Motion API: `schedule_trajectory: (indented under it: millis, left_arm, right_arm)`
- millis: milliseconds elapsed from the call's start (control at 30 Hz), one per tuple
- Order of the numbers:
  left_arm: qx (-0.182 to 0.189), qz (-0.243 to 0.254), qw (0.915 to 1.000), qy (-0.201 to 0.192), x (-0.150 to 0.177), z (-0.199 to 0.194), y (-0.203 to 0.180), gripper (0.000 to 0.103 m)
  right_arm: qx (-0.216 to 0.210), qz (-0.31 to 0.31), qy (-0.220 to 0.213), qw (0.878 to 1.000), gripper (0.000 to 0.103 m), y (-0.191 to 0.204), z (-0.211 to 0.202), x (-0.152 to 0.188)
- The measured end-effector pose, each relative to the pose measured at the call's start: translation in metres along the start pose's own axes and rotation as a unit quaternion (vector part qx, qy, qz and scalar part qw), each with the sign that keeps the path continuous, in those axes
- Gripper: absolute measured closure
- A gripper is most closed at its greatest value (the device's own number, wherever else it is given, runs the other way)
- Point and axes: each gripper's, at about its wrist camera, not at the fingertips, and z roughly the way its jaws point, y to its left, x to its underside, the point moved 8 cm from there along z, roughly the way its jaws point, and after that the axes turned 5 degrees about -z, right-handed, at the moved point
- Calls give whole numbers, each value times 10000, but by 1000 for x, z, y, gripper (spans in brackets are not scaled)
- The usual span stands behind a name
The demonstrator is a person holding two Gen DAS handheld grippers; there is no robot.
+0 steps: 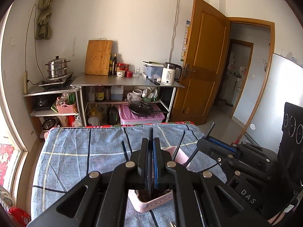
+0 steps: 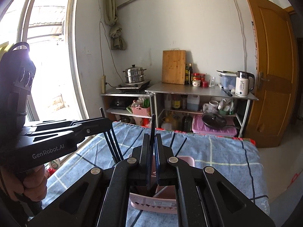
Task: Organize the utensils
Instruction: 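Open both grippers to drop the chopsticks into the basket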
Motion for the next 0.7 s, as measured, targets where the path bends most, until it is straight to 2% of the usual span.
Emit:
schedule_trajectory:
  millis: [200,367,533,700]
  left_arm:
    - [-139,-7,9996,258,21,16,7,98]
    - [-233,-68,9993,271,30,16,13,96]
    - [-269,-149,9995,91,28,0,17,81]
    - [-257,-172,9994,-131,31,-25,17,78]
  right_arm:
    - [-45,23,260,9996,98,0,8,17]
    - [0,56,321,9995,98,-5,2,24]
    - [53,105,191,9997,92,-10,-14,20]
    - [104,47,70,9999,91,-8,-37,26]
